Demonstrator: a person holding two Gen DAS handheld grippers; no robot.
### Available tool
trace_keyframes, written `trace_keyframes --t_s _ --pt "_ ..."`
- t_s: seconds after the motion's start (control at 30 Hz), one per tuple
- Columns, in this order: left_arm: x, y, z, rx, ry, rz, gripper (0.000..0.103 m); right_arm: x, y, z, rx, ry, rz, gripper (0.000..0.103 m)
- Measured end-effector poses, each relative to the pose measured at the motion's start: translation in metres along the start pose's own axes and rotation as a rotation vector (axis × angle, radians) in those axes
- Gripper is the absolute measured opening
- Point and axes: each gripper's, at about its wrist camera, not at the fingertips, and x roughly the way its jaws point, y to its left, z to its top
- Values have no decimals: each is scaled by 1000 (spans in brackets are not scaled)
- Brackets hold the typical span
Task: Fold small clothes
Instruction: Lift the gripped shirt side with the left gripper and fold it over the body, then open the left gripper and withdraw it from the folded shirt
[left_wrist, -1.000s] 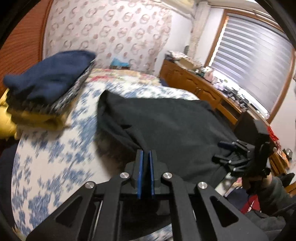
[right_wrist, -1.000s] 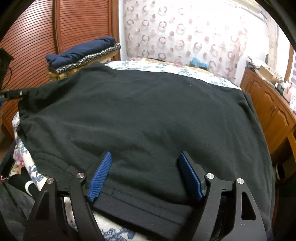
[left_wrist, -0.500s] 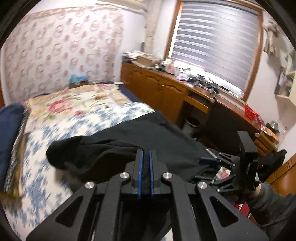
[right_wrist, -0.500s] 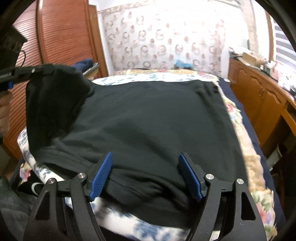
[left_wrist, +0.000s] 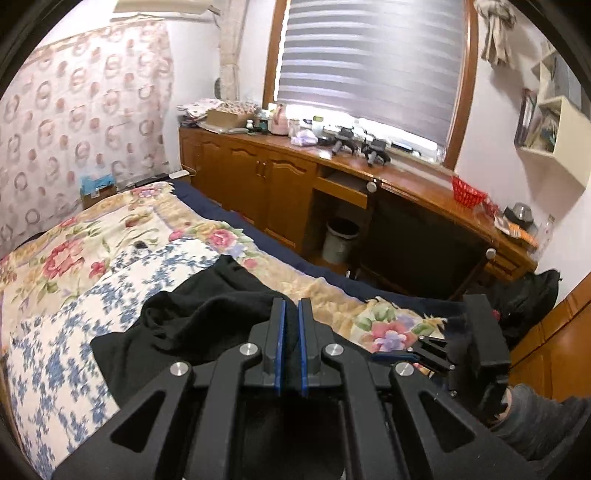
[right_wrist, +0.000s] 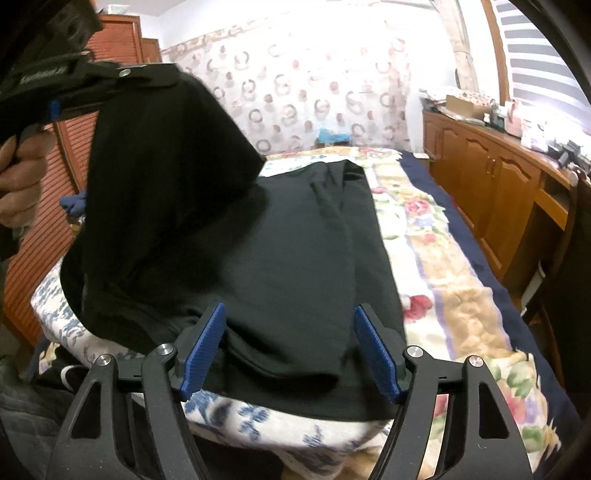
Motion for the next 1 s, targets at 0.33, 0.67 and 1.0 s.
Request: trace_keyframes --t_s 0.33,0.67,1.0 --pt "20 -14 -5 53 75 45 23 -11 -14 -5 33 -2 -19 74" --pt "-2 45 -51 -33 106 133 50 -12 -10 10 12 -22 -26 74" --pt "-11 105 -125 -170 185 224 53 20 31 47 -70 -13 73 67"
